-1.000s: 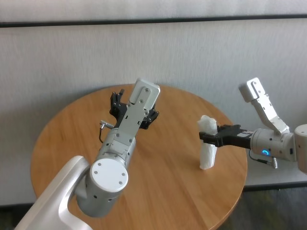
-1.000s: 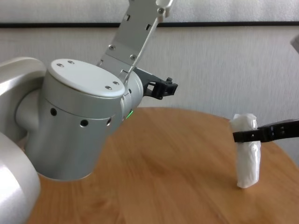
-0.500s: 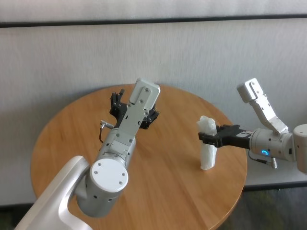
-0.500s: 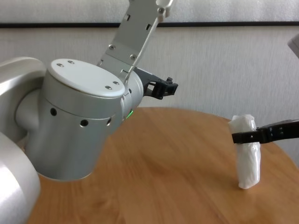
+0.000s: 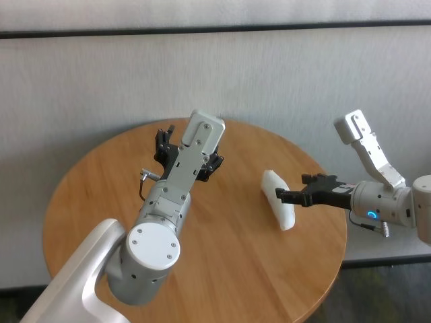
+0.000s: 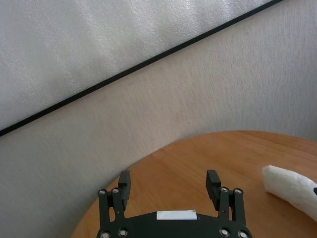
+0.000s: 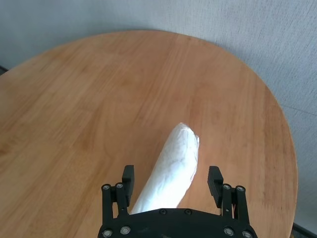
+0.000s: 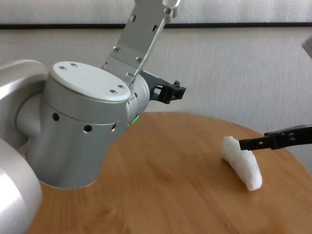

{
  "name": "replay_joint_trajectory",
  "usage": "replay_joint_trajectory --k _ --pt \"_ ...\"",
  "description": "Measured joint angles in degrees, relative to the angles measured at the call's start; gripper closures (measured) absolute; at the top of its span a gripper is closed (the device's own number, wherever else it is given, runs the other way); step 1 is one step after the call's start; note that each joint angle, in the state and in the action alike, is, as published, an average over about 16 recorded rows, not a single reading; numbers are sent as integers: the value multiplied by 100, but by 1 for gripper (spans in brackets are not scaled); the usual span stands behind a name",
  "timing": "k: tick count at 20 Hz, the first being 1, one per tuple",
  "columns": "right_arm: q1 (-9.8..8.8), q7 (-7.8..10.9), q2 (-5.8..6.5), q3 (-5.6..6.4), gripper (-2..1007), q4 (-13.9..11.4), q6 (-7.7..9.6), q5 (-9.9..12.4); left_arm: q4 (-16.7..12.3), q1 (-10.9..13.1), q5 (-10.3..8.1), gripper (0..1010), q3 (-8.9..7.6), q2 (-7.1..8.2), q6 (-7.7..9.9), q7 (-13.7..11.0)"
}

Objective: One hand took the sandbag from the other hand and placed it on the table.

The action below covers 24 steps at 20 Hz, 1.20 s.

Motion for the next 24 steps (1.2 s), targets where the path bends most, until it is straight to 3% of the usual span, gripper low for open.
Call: replay_joint_trajectory --k 5,10,18,24 --pt "-15 -8 4 13 52 -25 -9 12 0 2 0 10 -3 -1 -4 2" --pt "-63 -17 17 50 8 -158 -166 -28 -13 25 13 10 -48 -22 -3 52" --pt "-129 27 -22 101 3 -528 -694 -233 -56 120 111 10 -245 -122 105 307" --pt "-84 133 -205 69 3 -699 -1127 -445 -93 205 253 10 -448 -221 242 570"
